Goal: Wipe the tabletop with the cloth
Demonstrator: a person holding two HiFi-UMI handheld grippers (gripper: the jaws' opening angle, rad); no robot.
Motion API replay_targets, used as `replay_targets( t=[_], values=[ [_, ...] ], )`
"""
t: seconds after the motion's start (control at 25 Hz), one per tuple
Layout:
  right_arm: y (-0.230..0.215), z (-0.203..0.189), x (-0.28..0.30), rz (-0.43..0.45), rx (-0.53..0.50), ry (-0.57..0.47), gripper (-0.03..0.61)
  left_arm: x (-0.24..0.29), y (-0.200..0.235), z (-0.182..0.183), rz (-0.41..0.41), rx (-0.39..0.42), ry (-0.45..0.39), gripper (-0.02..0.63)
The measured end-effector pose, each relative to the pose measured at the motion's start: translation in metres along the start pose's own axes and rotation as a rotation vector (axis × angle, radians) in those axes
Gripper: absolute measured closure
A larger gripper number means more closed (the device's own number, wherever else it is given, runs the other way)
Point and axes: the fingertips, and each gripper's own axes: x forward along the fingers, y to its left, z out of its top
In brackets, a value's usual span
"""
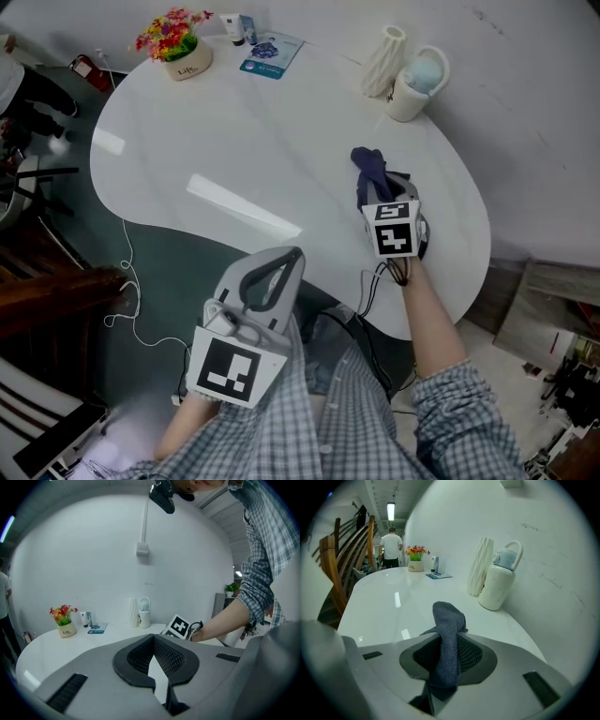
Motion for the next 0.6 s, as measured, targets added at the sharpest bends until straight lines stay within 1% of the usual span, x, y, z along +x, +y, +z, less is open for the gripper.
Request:
replay_targets(
  t=[0.28,0.6],
  values=[
    [-0.016,0.020,0.020,-0.024,0.049,-0.013,0.495,-0.008,0.008,-0.004,0.013,0.002,0.019,0.609],
    [-0.074,0.013,0.026,-0.109,0.143,-0.005,0.495,-0.006,0.005,-0.004,-0.002,0.006,0.037,0.609]
  ],
)
